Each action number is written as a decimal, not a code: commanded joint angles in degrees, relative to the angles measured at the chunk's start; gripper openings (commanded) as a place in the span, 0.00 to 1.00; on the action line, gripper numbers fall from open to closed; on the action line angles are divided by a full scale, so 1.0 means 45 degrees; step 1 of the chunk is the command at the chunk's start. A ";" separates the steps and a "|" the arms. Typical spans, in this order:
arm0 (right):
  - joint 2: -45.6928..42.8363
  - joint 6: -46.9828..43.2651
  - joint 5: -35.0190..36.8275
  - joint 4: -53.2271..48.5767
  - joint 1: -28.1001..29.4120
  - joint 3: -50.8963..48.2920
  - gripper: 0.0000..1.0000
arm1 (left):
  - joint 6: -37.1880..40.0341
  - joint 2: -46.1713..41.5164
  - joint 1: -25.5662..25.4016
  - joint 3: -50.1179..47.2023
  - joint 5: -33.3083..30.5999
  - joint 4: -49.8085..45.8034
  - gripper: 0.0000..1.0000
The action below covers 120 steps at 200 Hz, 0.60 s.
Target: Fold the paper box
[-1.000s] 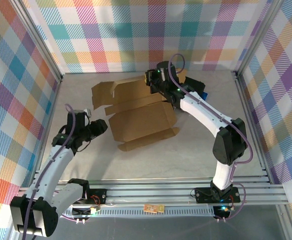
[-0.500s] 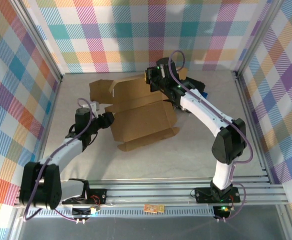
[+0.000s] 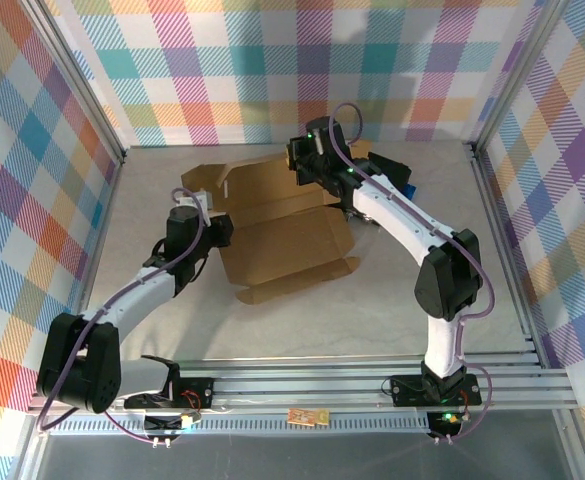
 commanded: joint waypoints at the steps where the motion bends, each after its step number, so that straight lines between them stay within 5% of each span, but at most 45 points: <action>1: 0.0116 0.0250 -0.0054 0.0065 -0.0049 0.0505 0.00 | 0.0390 0.0369 -0.0344 0.0350 -0.0783 -0.0474 0.21; 31: 0.0111 0.0240 -0.0093 -0.0017 -0.0053 0.0516 0.00 | 0.0513 0.1049 -0.0962 0.1065 -0.1149 -0.0925 0.23; 93: 0.0020 0.0207 -0.0221 -0.0205 -0.0036 0.0483 0.00 | -0.0005 0.3516 -0.2890 0.3599 -0.5153 -0.3675 0.33; 120: -0.0077 0.0181 -0.0154 -0.0210 -0.0037 0.0326 0.00 | -0.0284 0.3929 -0.3237 0.3903 -0.5456 -0.3861 0.36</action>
